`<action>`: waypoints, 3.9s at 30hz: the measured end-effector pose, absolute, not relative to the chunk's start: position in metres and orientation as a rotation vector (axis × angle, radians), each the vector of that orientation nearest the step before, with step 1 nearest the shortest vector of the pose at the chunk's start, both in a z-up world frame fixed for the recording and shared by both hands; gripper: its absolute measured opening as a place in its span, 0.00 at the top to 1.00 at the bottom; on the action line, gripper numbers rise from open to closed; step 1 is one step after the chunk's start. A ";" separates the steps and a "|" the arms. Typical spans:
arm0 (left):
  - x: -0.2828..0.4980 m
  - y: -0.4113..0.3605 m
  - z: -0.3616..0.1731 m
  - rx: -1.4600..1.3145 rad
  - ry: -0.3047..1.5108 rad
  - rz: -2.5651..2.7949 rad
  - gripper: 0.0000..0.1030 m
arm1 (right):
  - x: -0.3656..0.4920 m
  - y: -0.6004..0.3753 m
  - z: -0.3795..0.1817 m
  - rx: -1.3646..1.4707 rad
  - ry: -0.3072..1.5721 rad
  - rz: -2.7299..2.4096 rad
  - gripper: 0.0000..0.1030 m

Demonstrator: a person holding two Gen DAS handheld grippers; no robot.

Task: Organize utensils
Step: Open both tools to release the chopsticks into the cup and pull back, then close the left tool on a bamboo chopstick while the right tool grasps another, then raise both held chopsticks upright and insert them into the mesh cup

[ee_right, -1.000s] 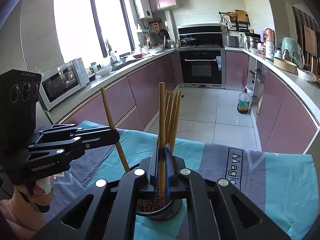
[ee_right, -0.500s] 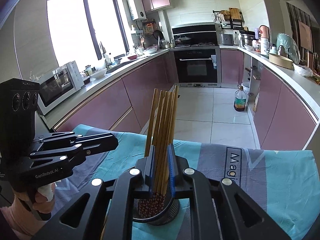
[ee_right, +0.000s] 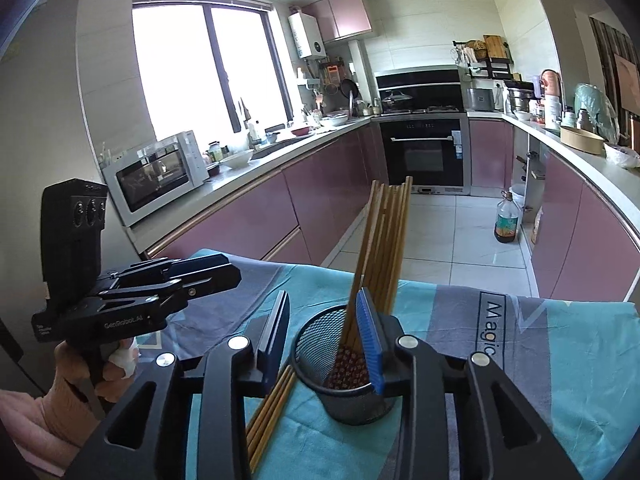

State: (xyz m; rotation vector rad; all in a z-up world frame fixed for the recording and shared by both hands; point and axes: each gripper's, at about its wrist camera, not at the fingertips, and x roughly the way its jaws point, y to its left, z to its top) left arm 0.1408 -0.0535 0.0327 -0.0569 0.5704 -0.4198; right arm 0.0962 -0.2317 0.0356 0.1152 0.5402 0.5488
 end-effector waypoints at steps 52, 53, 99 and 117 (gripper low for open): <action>0.098 -0.064 -0.110 0.054 0.914 -0.381 0.58 | 0.077 -0.170 -0.085 0.045 0.880 0.588 0.64; 0.098 -0.063 -0.110 0.054 0.914 -0.382 0.58 | 0.077 -0.169 -0.086 0.037 0.881 0.584 0.64; 0.122 -0.065 -0.112 0.026 0.932 -0.356 0.86 | 0.096 -0.159 -0.090 -0.064 0.900 0.503 0.95; 0.117 -0.056 -0.109 -0.031 0.919 -0.338 0.92 | 0.084 -0.170 -0.069 0.005 0.817 0.565 0.95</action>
